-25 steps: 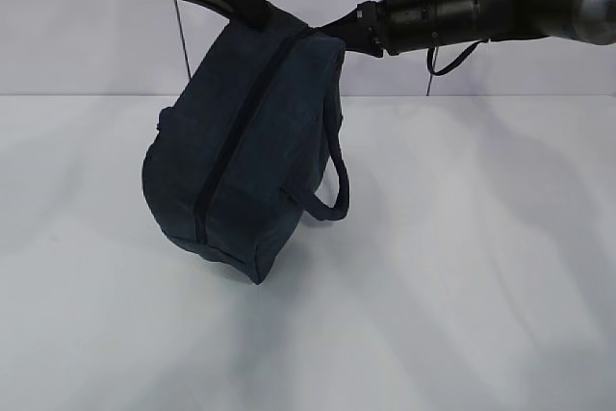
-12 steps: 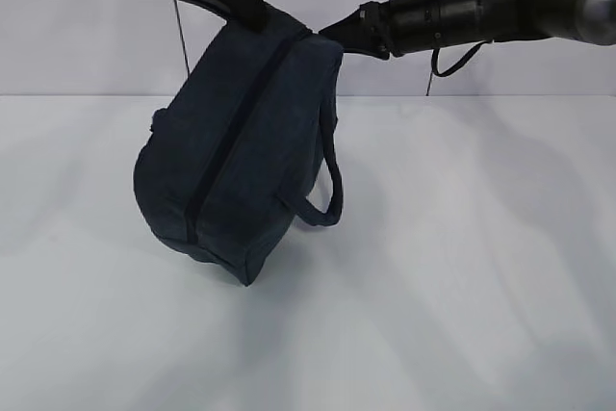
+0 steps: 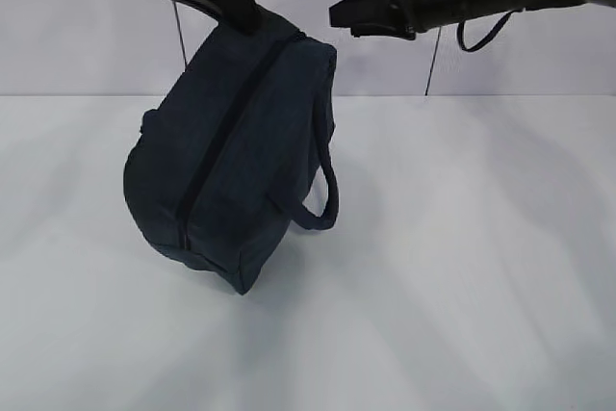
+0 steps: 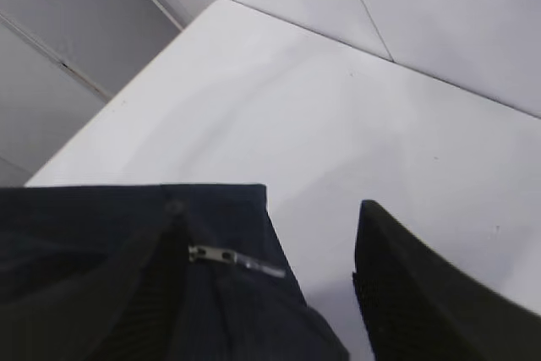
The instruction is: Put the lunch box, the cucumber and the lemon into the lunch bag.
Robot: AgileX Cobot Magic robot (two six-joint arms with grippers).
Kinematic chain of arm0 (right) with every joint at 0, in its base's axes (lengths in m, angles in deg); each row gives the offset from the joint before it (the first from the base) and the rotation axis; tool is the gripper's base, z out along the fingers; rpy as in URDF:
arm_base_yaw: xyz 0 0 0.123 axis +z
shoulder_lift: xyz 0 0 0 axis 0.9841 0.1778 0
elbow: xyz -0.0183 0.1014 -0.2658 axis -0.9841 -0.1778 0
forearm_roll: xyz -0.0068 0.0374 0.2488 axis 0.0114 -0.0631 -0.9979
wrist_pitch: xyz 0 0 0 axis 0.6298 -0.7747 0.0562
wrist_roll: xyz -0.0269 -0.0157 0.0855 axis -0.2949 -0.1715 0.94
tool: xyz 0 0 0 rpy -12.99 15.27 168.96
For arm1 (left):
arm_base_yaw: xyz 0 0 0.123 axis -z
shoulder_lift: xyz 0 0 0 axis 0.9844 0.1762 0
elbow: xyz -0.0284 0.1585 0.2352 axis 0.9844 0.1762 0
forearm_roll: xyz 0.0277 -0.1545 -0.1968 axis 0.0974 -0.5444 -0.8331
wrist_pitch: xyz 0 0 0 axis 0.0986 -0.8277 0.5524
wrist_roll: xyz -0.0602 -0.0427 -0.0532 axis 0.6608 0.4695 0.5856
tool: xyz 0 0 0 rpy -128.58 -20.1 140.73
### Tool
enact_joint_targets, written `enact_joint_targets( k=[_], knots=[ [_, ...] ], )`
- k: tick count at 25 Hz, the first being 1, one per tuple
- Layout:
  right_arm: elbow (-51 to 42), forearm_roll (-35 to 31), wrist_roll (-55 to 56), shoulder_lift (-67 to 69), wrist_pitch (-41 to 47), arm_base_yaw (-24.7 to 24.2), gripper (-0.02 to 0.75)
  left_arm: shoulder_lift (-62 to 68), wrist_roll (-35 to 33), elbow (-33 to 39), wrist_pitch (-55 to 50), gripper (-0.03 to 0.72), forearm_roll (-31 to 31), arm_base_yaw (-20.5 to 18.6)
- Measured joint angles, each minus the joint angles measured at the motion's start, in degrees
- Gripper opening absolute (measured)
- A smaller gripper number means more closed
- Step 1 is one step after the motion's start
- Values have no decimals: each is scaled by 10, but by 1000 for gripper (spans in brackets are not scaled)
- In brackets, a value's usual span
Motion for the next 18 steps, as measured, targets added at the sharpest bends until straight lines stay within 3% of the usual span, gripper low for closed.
enact_joint_targets(
  k=[6, 18],
  knots=[
    [0, 143, 78, -44, 40, -2, 489, 1, 3, 11, -10, 25, 28, 0],
    [0, 201, 123, -87, 73, -3, 489, 49, 33, 11, 4, 25, -5, -1]
  ],
)
